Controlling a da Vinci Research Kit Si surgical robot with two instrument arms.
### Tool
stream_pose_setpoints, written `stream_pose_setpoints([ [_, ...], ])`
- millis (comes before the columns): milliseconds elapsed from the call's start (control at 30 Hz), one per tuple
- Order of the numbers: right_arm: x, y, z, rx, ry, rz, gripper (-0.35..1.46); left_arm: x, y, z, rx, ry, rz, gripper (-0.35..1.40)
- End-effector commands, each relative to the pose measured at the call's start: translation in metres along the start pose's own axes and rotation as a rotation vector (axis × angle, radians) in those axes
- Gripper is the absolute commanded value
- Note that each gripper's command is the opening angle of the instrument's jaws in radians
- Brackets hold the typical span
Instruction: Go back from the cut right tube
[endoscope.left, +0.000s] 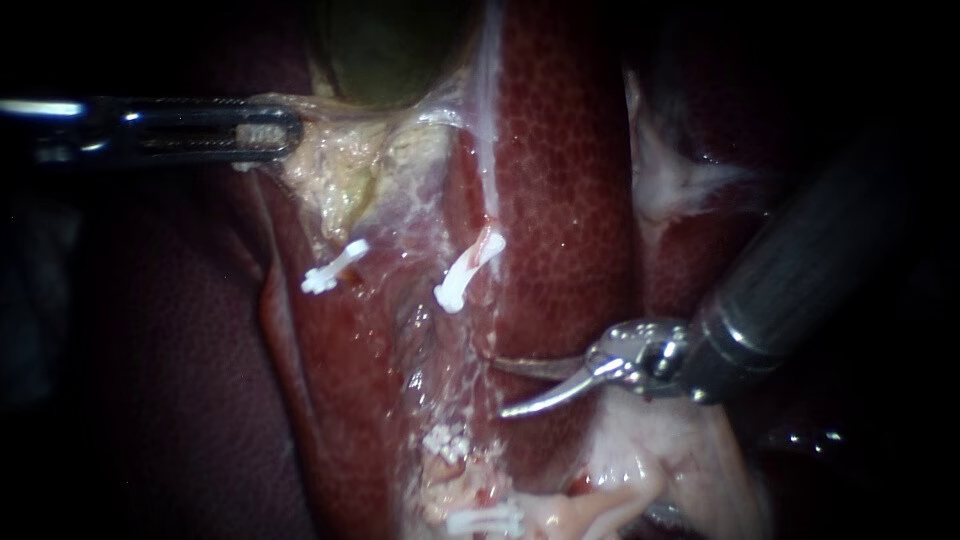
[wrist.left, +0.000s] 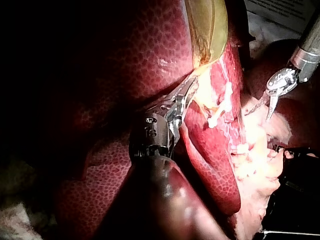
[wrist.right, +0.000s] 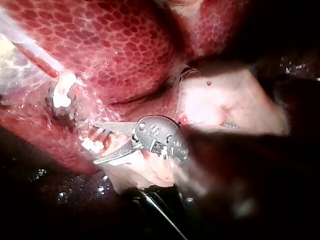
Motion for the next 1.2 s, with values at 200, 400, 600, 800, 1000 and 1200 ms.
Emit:
stream_pose_setpoints([
  [200,0.003,-0.0006,-0.0043,-0.024,0.021,-0.077,1.43,0.0,0.0,0.0,0.0,0.0,0.0,-0.32],
  [400,0.0065,-0.0022,-0.0077,-0.042,0.073,-0.132,1.43,0.0001,0.0,0.0001,-0.001,0.0,0.0,-0.32],
  [600,0.0088,-0.0037,-0.0096,-0.073,0.089,-0.159,1.43,0.0002,-0.0001,0.0003,-0.003,-0.001,0.001,-0.3],
  [800,0.0093,-0.004,-0.0099,-0.086,0.097,-0.173,1.43,0.0004,-0.0002,0.0005,-0.005,-0.002,0.002,-0.28],
  [1000,0.0093,-0.0039,-0.0099,-0.087,0.097,-0.172,1.43,0.0019,-0.0006,0.0019,0.0,-0.002,0.009,-0.28],
  [1200,0.0093,-0.0038,-0.0099,-0.087,0.097,-0.172,1.43,0.0043,-0.0013,0.0046,0.016,0.03,0.025,-0.28],
])
